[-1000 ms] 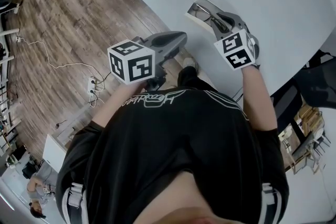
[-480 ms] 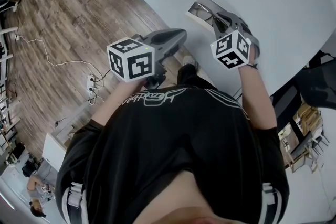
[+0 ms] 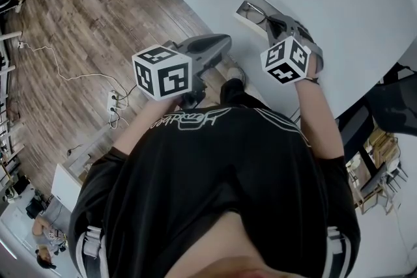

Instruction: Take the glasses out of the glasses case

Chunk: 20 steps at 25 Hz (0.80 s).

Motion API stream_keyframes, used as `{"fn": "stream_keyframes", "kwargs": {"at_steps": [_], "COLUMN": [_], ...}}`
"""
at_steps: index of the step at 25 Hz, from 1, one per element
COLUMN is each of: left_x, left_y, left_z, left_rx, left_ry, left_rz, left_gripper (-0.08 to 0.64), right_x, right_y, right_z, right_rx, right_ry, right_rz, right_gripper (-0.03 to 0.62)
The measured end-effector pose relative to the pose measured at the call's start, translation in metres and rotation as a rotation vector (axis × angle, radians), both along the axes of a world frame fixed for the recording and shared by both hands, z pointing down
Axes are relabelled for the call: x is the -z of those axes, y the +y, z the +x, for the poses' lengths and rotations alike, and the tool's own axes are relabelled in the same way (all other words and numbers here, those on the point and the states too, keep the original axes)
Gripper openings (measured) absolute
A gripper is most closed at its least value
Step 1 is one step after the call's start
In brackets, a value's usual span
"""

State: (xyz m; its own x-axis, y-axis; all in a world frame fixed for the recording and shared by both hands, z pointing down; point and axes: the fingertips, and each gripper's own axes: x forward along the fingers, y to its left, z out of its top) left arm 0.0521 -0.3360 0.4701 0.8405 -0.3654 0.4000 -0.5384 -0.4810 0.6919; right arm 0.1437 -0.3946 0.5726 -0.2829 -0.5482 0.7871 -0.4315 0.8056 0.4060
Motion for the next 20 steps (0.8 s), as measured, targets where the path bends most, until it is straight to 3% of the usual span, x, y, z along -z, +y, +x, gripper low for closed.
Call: {"fn": "stream_keyframes", "kwargs": {"at_steps": [7, 20], "left_x": [0.001, 0.01], "left_y": [0.003, 0.012], "left_z": [-0.006, -0.013], "left_rx": [0.009, 0.016], "left_ry": [-0.002, -0.006], "left_rz": [0.005, 0.026], "left_gripper": [0.008, 0.008], "right_x": [0.004, 0.028], "right_y": [0.0, -0.008], "right_z": [-0.002, 0.002], "right_rx": [-0.01, -0.045], "right_ry": [-0.007, -0.013], "right_rz": [0.011, 0.112], "right_gripper": [0.02, 0.02]}}
